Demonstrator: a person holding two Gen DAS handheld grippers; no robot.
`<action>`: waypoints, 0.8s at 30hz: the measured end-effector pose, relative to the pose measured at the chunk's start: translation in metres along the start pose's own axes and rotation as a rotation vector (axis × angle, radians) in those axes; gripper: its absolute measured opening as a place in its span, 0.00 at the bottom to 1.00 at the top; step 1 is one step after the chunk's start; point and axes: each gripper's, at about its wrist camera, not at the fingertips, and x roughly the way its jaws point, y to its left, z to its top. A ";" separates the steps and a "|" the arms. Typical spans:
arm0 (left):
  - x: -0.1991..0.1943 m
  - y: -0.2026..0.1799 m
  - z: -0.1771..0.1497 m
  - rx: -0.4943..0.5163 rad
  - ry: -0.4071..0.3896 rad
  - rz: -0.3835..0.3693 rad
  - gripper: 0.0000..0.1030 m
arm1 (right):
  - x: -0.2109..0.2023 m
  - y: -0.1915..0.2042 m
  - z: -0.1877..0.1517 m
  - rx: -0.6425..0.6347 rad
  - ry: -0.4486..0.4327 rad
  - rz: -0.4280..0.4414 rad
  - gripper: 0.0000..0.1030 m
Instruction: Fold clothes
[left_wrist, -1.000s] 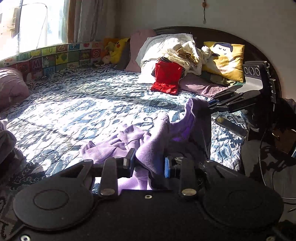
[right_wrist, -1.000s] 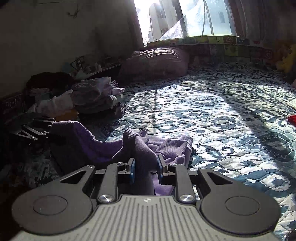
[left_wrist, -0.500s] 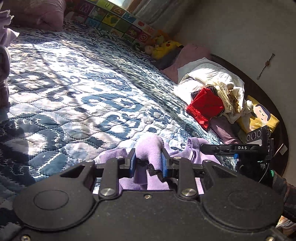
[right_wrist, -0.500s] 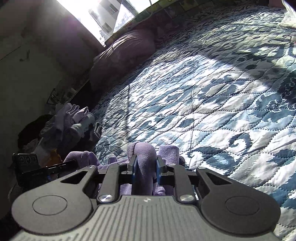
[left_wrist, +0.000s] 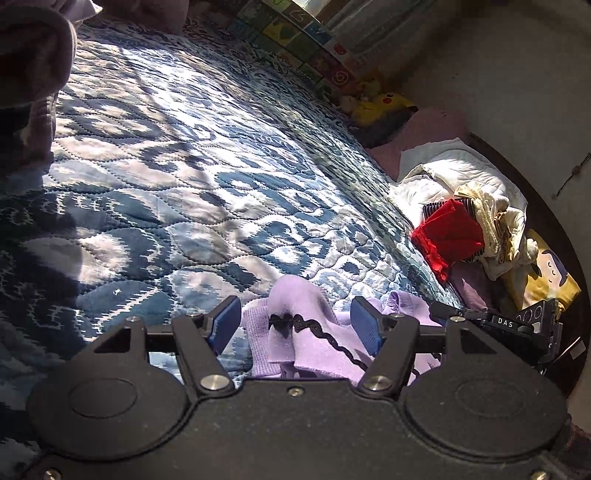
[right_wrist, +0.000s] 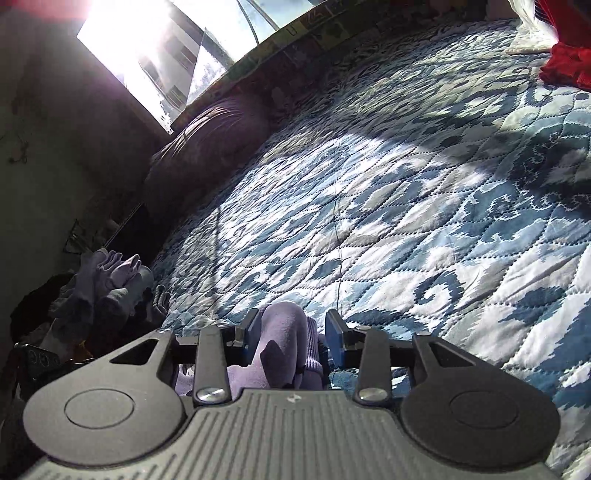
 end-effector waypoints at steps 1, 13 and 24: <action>-0.011 -0.009 -0.001 0.044 -0.026 0.035 0.63 | -0.013 0.009 -0.003 -0.047 -0.038 -0.013 0.39; 0.009 -0.098 -0.095 0.665 0.043 0.154 0.60 | -0.022 0.088 -0.103 -0.691 -0.006 -0.074 0.35; 0.024 -0.078 -0.124 0.627 -0.020 0.189 0.60 | 0.000 0.067 -0.114 -0.611 0.013 -0.048 0.35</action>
